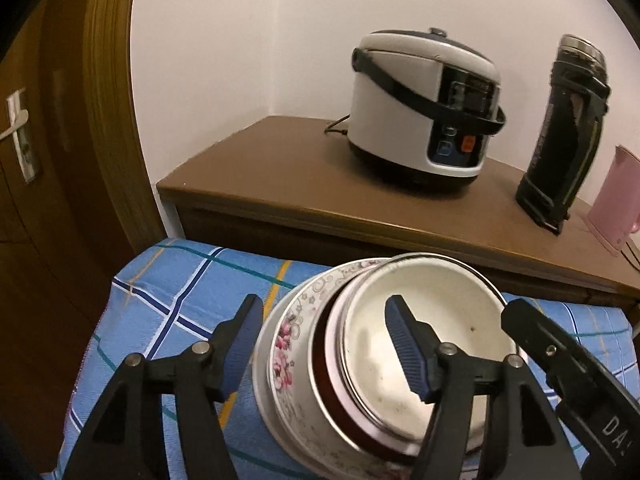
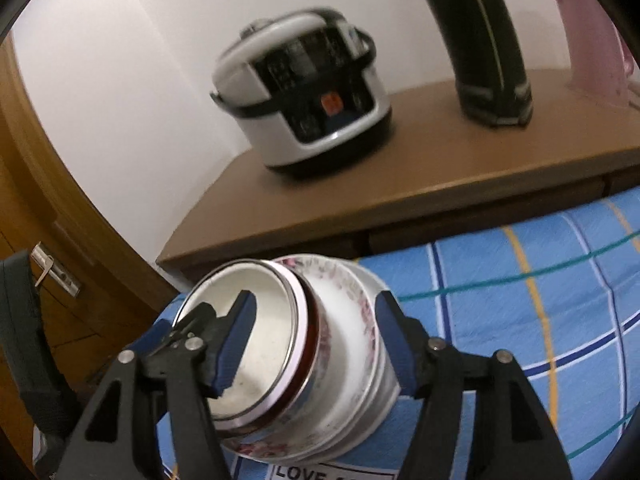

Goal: Organize plates and bowls
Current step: 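Lower the bowl stack onto the plates and open both grippers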

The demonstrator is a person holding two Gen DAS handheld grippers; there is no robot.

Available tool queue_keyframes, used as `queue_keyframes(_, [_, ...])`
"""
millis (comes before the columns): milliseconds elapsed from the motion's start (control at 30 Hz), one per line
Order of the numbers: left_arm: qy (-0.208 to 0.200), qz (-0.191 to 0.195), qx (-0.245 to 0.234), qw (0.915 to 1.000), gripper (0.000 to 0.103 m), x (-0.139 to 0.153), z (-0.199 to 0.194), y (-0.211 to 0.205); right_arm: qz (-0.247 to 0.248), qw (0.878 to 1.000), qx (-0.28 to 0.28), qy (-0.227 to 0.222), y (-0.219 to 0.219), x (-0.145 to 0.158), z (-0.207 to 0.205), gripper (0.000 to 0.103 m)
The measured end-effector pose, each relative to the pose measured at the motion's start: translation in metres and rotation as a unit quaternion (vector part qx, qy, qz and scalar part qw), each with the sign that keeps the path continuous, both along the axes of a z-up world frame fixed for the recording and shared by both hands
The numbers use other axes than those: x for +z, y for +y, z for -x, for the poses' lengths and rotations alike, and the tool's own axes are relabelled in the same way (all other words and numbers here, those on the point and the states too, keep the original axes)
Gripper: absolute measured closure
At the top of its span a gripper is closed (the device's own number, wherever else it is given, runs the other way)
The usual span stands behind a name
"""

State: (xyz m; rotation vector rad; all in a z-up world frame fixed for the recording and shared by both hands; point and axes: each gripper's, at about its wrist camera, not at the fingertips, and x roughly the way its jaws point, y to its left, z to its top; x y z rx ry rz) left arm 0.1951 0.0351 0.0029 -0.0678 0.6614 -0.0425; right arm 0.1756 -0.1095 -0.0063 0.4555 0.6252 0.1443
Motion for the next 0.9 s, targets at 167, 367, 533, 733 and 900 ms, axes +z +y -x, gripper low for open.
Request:
queue_keyframes(167, [-0.002,0.004,-0.01,0.9999,0.036,0.002,0.017,-0.003,0.002,1.0,-0.005,-0.017,-0.003,0.003,0.019,0.025])
queue_keyframes(367, [-0.001,0.001,-0.017,0.9999,0.036,0.005,0.036,-0.008,0.007,1.0,-0.004,-0.023,-0.005,0.008,0.041,0.025])
queue_keyframes(533, [-0.004,-0.002,-0.019,0.9998,0.036,0.007,0.05,-0.009,0.011,0.999,-0.005,-0.03,-0.008,0.011,0.058,0.019])
queue_keyframes(733, [-0.011,-0.011,-0.025,0.9996,0.036,0.011,0.073,-0.011,0.021,0.999,-0.004,-0.043,-0.008,0.017,0.077,0.01])
queue_keyframes(900, [-0.013,-0.013,-0.029,0.9994,0.036,0.012,0.087,-0.012,0.028,0.998,-0.004,-0.052,-0.007,0.023,0.093,0.005])
